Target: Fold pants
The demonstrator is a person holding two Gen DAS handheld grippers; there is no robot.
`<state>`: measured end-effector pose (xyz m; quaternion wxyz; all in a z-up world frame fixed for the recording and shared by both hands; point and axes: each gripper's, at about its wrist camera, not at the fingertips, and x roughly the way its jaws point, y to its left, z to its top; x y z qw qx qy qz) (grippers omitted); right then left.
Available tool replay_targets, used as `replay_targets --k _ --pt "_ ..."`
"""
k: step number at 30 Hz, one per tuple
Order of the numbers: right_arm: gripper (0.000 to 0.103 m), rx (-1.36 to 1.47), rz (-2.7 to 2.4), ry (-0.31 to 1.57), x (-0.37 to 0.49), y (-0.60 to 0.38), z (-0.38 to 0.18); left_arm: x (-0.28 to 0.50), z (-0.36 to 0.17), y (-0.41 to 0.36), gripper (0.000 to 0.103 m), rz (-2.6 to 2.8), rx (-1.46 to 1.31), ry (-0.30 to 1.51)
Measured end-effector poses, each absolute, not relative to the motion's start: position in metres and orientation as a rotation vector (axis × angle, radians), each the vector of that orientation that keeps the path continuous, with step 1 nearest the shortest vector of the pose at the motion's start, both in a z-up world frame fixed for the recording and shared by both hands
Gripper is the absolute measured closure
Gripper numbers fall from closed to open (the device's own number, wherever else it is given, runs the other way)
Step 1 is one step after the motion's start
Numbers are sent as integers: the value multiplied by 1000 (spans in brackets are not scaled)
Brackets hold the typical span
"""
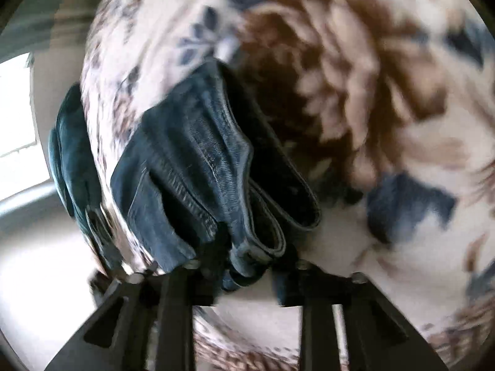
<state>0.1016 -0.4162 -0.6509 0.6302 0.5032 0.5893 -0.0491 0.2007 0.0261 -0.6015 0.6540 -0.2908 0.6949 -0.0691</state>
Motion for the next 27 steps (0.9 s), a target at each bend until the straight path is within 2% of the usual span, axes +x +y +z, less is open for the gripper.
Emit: replay_targets --k 1,5,9,11,12,13,14,16,20,21,22,24,26,27 --pt "43 1119 -106 1369 100 -417 -644 206 -596 32 29 -159 -657 1561" --pt "43 972 -153 1379 94 -425 -612 269 -602 44 28 -167 -712 1508" --pt "43 773 -216 1316 125 -416 -579 318 -631 17 28 -272 -630 1618" --pt "46 734 -206 1316 143 -411 -576 333 -646 1 28 -319 -593 1692" --pt "53 748 -190 1301 154 -407 -577 334 -649 -4 28 -338 -592 1713" --pt "55 757 -180 1297 161 -405 -578 336 -652 -9 29 -350 -582 1729" --pt "56 752 -164 1308 171 -401 -583 335 -652 -11 31 -365 -562 1723" --pt "56 733 -165 1340 183 -394 -594 335 -649 -24 68 -420 -513 1701" --pt "57 707 -165 1392 192 -387 -614 330 -643 -34 75 -405 -374 1636" --pt "60 696 -171 1396 192 -390 -616 329 -647 -31 75 -407 -370 1633" --pt "68 698 -174 1399 191 -392 -617 329 -653 -26 75 -402 -369 1636" --pt "71 739 -155 1400 190 -396 -621 330 -660 -22 76 -375 -404 1635" --pt "71 739 -151 1404 192 -397 -620 332 -655 -26 75 -369 -398 1639" --pt "68 733 -137 1417 195 -398 -618 332 -651 -28 73 -380 -391 1639"
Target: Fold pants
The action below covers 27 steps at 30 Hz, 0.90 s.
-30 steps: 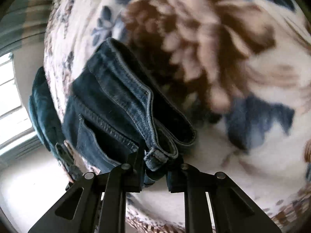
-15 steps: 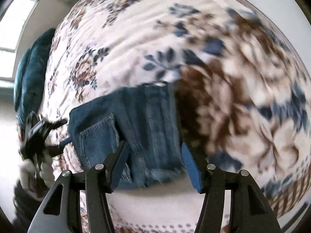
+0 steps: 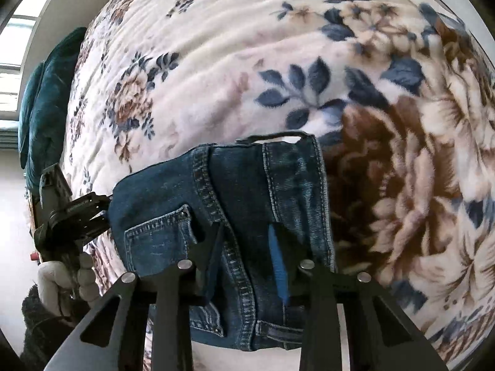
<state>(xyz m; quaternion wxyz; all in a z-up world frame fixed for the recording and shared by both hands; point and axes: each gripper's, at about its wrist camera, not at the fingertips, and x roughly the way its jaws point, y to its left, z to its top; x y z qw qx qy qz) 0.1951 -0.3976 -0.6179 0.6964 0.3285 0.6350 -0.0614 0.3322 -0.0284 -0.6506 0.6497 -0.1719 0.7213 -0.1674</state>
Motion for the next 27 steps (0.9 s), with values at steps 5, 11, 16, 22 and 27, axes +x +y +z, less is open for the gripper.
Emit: replay_targets --k 5,11,16,22,27 --pt "23 856 -53 1314 184 -420 -602 317 -615 -15 40 -429 -344 1575" --pt "4 882 1 1289 152 -449 -629 270 -632 -1 9 -536 -410 1604" --pt "1 1142 169 1327 154 -456 -705 259 -661 7 8 -582 -606 1621" --pt "0 1289 427 1250 176 -446 -715 261 -653 -18 7 -691 -555 1611" --pt "3 1140 420 1416 193 -424 -734 273 -675 -28 0 -756 -583 1654"
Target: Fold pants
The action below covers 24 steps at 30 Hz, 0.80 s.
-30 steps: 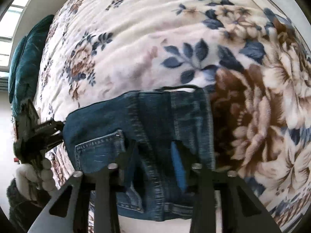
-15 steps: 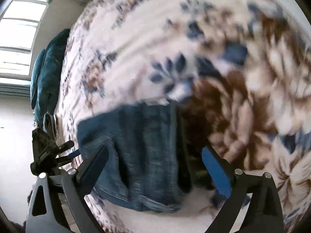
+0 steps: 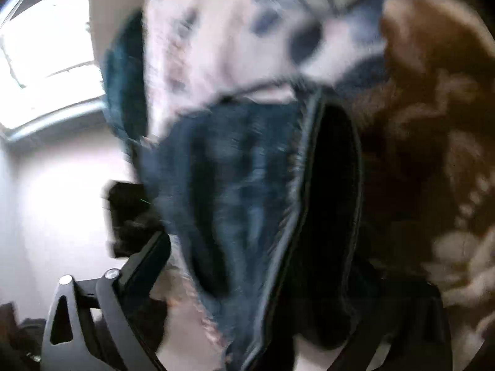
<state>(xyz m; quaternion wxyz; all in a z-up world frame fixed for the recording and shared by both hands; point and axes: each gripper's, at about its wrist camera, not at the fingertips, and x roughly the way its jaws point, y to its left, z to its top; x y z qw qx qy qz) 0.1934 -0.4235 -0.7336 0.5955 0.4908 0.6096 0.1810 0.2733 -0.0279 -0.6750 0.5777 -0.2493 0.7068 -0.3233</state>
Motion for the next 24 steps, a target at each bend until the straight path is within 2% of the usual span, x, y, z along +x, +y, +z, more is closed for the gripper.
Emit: replay_targets --k 5,8,10,17,21,24 --pt "3 1232 568 1349 206 -416 -728 283 -673 -37 0 -811 -611 1652" --pt "4 1077 649 1391 215 -397 -720 282 -670 -45 0 -834 -546 1627" --pt "14 1026 589 1470 218 -392 -737 284 -678 -48 0 -840 -543 1630" --pt "14 1043 591 1436 216 -382 -731 288 -674 -50 0 -886 -567 1611" --pt "25 1035 596 1409 211 -374 -719 293 -662 -43 4 -885 -673 1595" --pt "27 1052 616 1391 207 -376 -711 293 -645 -48 4 -889 -616 1572"
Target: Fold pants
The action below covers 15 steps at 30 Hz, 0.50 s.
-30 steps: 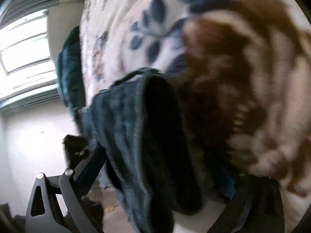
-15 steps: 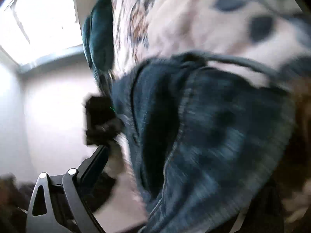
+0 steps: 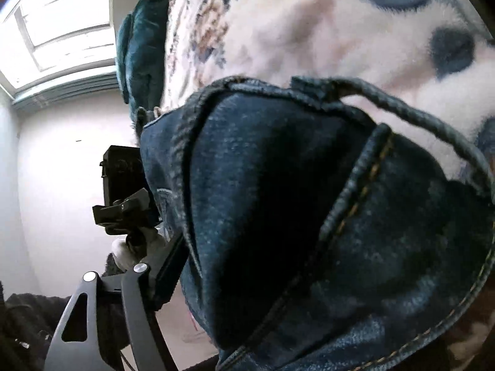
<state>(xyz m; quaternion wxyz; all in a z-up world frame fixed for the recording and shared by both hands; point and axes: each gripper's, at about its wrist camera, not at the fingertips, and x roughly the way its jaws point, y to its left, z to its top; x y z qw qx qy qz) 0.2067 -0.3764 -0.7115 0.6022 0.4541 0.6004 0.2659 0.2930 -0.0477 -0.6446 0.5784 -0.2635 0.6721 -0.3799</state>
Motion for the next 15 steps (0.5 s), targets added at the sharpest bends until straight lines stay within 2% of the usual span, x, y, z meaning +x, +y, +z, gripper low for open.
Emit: replay_targets --k 8,15 --pt "29 1048 659 1354 224 -361 -680 294 -603 -33 4 -867 -584 1518" --pt "29 999 719 1343 264 -299 -615 306 -543 48 4 -811 -565 1456"
